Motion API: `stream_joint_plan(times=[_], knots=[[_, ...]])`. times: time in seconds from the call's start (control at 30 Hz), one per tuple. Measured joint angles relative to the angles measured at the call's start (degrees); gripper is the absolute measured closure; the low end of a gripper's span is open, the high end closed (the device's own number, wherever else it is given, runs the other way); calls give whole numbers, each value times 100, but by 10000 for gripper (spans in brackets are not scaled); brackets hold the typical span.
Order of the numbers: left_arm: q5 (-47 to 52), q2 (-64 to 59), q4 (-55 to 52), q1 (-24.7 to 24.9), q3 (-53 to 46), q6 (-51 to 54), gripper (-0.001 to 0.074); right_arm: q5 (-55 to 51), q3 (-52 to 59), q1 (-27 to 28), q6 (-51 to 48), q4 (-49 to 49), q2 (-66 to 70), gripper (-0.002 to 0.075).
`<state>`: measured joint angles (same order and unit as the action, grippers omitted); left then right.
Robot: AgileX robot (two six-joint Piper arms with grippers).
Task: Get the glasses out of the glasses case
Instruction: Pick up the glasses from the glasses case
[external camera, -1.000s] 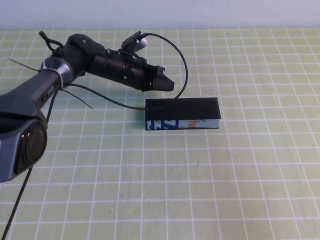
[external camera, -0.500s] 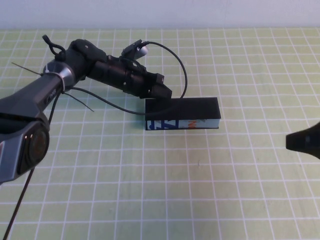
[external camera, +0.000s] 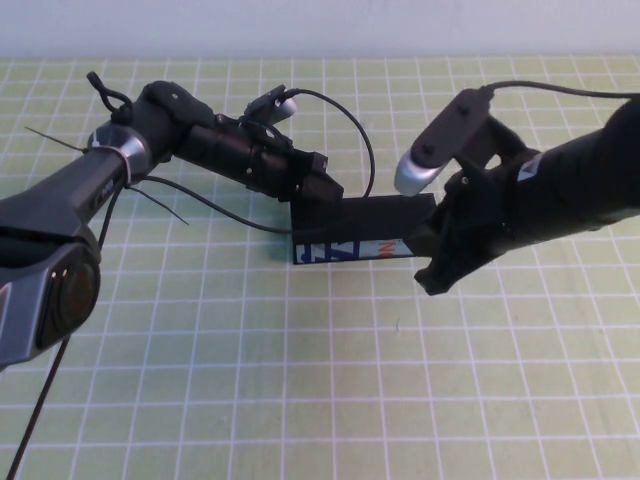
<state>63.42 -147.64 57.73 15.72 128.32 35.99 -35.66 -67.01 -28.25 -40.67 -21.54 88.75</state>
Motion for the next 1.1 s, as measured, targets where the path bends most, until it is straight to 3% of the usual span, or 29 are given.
stream_joint_plan(times=[0.23, 0.4, 0.57, 0.73, 1.1], knots=[[70, 0, -32, 0, 0, -24, 737, 206, -399, -29, -1605, 66, 866, 702], [104, 0, -36, 0, 0, -24, 737, 693, -410, -29, -2665, 66, 1262, 552], [238, 0, -36, 0, 0, -24, 737, 1447, -410, -29, -2960, 66, 1543, 433], [290, 0, -46, 0, 0, -34, 737, 2037, -433, -29, -3020, 182, 1779, 409], [290, 0, -46, 0, 0, -46, 737, 2032, -446, -29, -3566, 468, 2068, 405]])
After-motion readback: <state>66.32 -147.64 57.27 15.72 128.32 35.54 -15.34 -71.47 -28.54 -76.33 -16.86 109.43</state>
